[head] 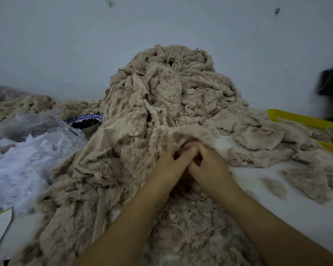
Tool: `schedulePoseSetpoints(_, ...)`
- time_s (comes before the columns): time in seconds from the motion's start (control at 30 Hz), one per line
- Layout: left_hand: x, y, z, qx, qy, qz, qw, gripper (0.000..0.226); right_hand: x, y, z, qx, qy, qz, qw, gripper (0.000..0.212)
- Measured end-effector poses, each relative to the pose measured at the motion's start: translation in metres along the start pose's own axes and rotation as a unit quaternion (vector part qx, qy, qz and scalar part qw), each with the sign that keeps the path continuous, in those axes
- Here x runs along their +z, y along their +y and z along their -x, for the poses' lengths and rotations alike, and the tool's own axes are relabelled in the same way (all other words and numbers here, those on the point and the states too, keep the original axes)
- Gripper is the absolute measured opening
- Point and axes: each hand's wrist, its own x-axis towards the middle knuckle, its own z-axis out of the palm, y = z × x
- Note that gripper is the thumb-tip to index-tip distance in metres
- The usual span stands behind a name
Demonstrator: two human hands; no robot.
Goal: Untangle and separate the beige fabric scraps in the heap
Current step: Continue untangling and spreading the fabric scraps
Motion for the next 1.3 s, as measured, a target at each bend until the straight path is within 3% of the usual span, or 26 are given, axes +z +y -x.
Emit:
schedulePoseSetpoints(0.07, -0.004, -0.001, -0.003, -0.048, 0.045, 0.107, 0.992, 0.021, 0.000, -0.002, 0.003, -0.019, -0.025, -0.014, 0.999, 0.036)
schedulePoseSetpoints(0.17, -0.019, 0.005, -0.011, -0.081, 0.096, 0.292, 0.948, 0.028, 0.002, -0.002, 0.003, -0.036, -0.022, -0.046, 0.998, 0.024)
schedulePoseSetpoints(0.27, -0.026, 0.009, -0.012, -0.098, 0.074, 0.455, 0.882, 0.031, 0.001, 0.004, -0.001, 0.013, -0.060, -0.058, 0.996, 0.044)
schedulePoseSetpoints(0.3, -0.027, 0.010, -0.011, -0.107, 0.066, 0.485, 0.865, 0.027, 0.001, 0.006, -0.002, 0.027, -0.084, -0.055, 0.995, 0.044)
schedulePoseSetpoints(0.4, -0.031, 0.012, -0.012, -0.109, 0.093, 0.521, 0.842, 0.024, 0.003, 0.011, -0.003, 0.026, -0.098, -0.030, 0.994, 0.004)
schedulePoseSetpoints(0.47, -0.039, 0.009, -0.015, -0.093, 0.137, 0.529, 0.832, 0.027, 0.002, 0.014, -0.004, 0.032, -0.065, -0.042, 0.996, 0.014)
schedulePoseSetpoints(0.6, -0.048, 0.004, -0.018, -0.076, 0.173, 0.524, 0.831, 0.027, -0.007, 0.016, -0.009, 0.075, -0.005, -0.044, 0.996, 0.015)
schedulePoseSetpoints(0.77, -0.051, 0.006, -0.020, -0.074, 0.127, 0.536, 0.831, 0.034, -0.009, 0.016, -0.007, 0.063, 0.043, -0.033, 0.997, 0.024)
schedulePoseSetpoints(1.07, -0.065, 0.005, -0.022, -0.121, 0.136, 0.480, 0.858, 0.047, -0.020, 0.022, -0.010, 0.090, 0.057, -0.107, 0.989, 0.016)
schedulePoseSetpoints(1.2, -0.057, 0.009, -0.020, -0.122, 0.104, 0.470, 0.868, 0.050, -0.011, 0.015, -0.005, 0.015, -0.014, -0.075, 0.997, 0.006)
schedulePoseSetpoints(1.3, -0.051, 0.011, -0.019, -0.093, 0.073, 0.473, 0.873, 0.047, 0.002, 0.012, 0.001, -0.029, -0.158, -0.005, 0.987, 0.039)
